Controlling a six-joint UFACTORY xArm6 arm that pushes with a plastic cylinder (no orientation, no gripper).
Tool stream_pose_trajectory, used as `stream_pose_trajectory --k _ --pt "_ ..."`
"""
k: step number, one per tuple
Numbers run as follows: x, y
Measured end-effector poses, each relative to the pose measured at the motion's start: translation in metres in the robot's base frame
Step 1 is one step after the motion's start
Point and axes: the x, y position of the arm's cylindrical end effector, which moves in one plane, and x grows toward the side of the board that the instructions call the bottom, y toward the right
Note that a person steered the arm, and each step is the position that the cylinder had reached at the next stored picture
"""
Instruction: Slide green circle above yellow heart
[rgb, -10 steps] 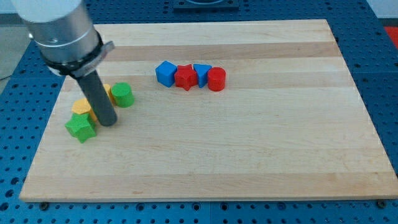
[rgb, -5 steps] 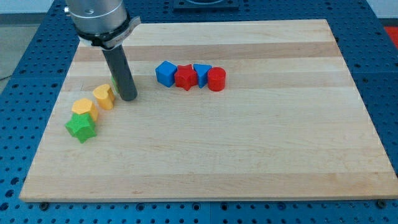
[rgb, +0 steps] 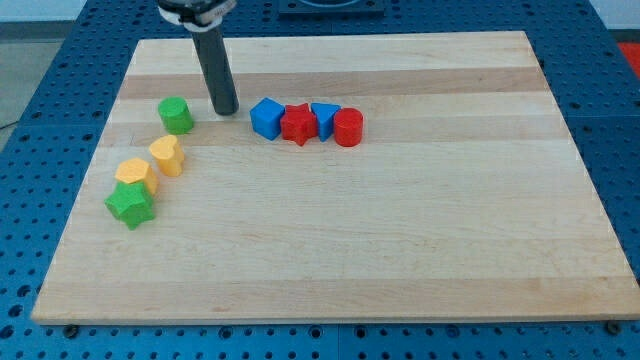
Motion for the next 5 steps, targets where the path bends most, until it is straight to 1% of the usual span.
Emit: stream_pose_trajectory --k 1,2,4,5 --pt "0.001 -0.027" --pt "0.016 -0.035" --pt "0.009 -0.039" --pt "0.027 -0.043"
